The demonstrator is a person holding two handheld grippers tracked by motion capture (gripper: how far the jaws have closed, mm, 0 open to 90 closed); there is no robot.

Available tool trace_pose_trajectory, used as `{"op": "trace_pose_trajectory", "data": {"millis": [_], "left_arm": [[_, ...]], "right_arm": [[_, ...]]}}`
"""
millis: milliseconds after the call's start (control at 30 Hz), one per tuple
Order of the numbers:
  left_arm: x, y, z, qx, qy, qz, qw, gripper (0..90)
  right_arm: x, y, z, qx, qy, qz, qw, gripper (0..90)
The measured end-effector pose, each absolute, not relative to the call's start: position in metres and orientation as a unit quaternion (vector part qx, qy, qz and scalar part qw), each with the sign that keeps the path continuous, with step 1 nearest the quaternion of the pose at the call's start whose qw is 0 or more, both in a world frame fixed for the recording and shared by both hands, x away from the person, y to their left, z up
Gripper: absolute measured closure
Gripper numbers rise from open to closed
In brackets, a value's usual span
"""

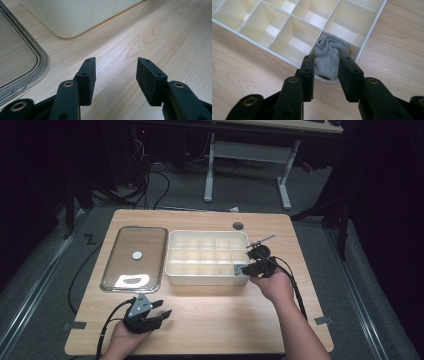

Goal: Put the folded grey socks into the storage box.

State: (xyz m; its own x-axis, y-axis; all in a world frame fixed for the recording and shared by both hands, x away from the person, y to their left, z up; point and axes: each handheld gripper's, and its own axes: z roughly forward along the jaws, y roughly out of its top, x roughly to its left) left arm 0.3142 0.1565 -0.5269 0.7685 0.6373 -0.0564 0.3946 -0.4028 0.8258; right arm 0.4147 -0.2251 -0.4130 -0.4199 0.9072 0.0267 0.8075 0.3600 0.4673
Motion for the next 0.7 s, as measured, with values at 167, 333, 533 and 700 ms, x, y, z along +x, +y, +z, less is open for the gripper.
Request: {"op": "trace_pose_trajectory", "data": {"millis": [167,333,533,700], "left_arm": [[0.314,0.156,-0.527,0.825,0.314,0.137,0.449,50.2],[0.315,0.158,-0.526,0.821,0.318,0.143,0.452,49.5],[0.314,0.156,-0.527,0.823,0.314,0.140,0.453,49.0],[0.315,0.160,-0.527,0.820,0.321,0.146,0.451,48.6]], "right_arm": [[0.390,-0.234,-0.414,0.524,0.804,0.248,0.133,59.2],[0.366,-0.235,-0.422,0.506,0.805,0.254,0.180,53.3],[0.344,-0.241,-0.453,0.485,0.803,0.304,0.167,47.8],[0.330,-0.243,-0.481,0.497,0.786,0.324,0.174,44.2]]}}
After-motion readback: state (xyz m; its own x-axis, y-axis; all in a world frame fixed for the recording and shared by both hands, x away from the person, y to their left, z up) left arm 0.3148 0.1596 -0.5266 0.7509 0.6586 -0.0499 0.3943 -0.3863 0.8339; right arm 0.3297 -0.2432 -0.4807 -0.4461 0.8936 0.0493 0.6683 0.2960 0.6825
